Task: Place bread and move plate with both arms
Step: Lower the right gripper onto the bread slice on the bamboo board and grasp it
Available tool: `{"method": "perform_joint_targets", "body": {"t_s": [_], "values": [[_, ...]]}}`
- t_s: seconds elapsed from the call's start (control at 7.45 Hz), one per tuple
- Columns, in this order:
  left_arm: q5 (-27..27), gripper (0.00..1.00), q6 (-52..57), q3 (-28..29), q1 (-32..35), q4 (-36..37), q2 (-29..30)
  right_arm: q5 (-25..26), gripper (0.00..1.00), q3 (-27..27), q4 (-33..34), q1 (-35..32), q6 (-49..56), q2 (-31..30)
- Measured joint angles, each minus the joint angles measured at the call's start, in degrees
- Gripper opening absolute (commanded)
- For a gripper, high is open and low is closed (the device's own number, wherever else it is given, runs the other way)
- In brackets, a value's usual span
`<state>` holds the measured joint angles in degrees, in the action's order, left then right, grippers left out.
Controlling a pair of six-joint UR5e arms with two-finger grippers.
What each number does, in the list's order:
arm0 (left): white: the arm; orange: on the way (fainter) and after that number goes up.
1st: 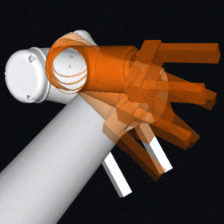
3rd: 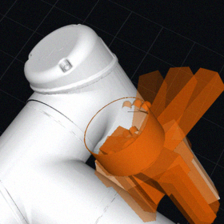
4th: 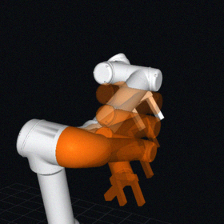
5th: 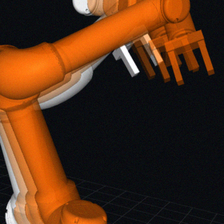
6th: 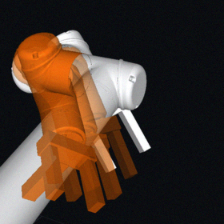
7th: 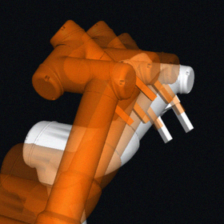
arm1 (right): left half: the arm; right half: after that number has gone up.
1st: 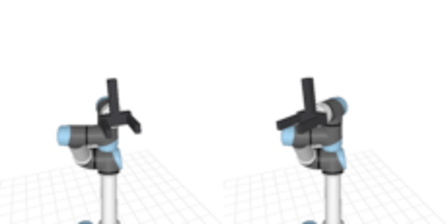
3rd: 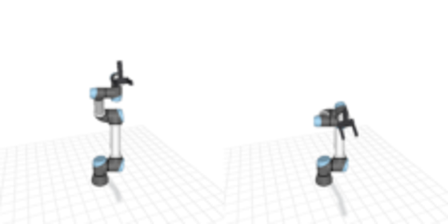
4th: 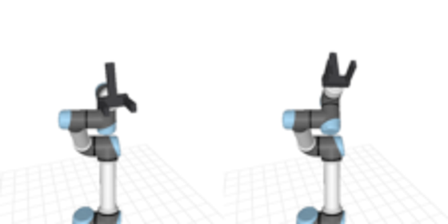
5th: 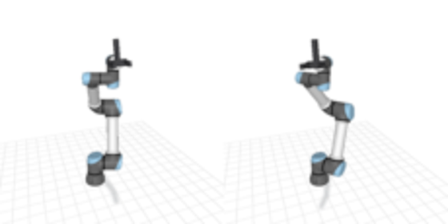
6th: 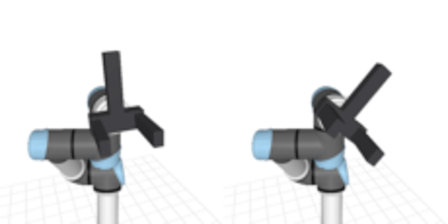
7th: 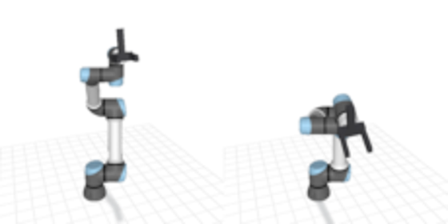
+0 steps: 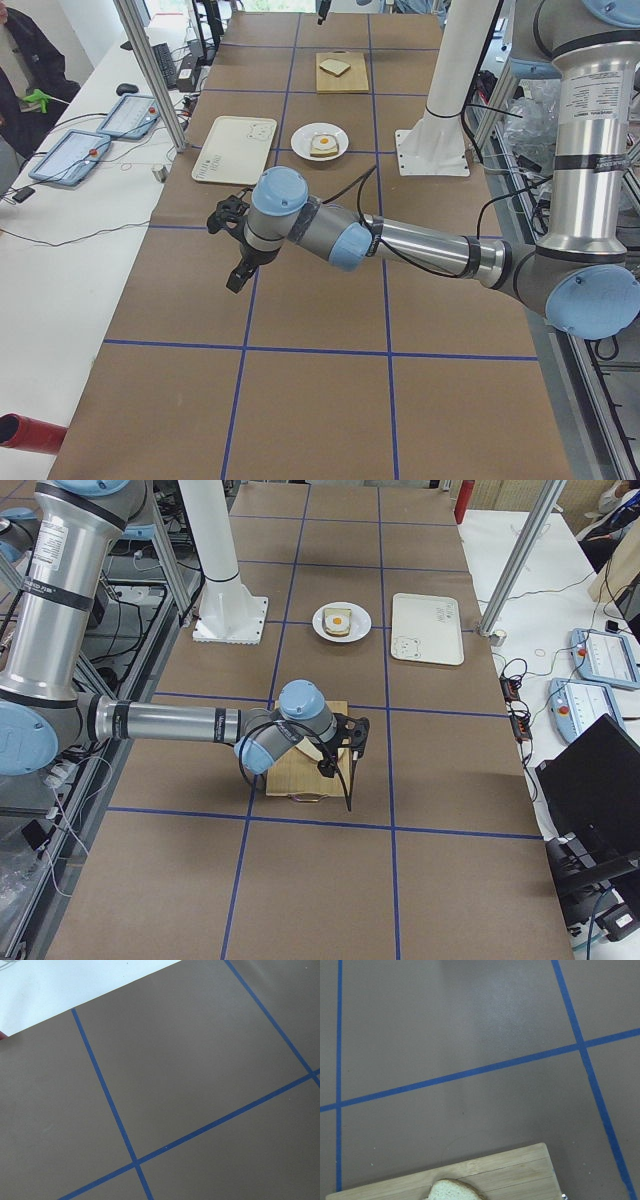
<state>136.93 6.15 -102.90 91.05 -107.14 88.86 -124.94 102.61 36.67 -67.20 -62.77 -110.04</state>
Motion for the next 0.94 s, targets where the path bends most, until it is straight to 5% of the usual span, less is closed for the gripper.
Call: {"method": "perform_joint_targets", "body": {"t_s": [0.27, 0.67, 0.94], "values": [[0.0, 0.98, 0.0, -0.1, 0.0, 0.0, 0.0, 9.2, 0.88, 0.4, -5.0, 9.2, -9.8, -2.8], [0.0, 0.98, 0.0, -0.2, 0.0, -0.6, -1.0, 20.4, 0.62, 1.4, -5.9, 20.7, -18.0, -4.4], [0.0, 0.98, -0.1, 0.0, 0.0, -1.2, -1.2, 23.5, 0.62, 1.7, -6.0, 24.2, -19.5, -4.2]]}}
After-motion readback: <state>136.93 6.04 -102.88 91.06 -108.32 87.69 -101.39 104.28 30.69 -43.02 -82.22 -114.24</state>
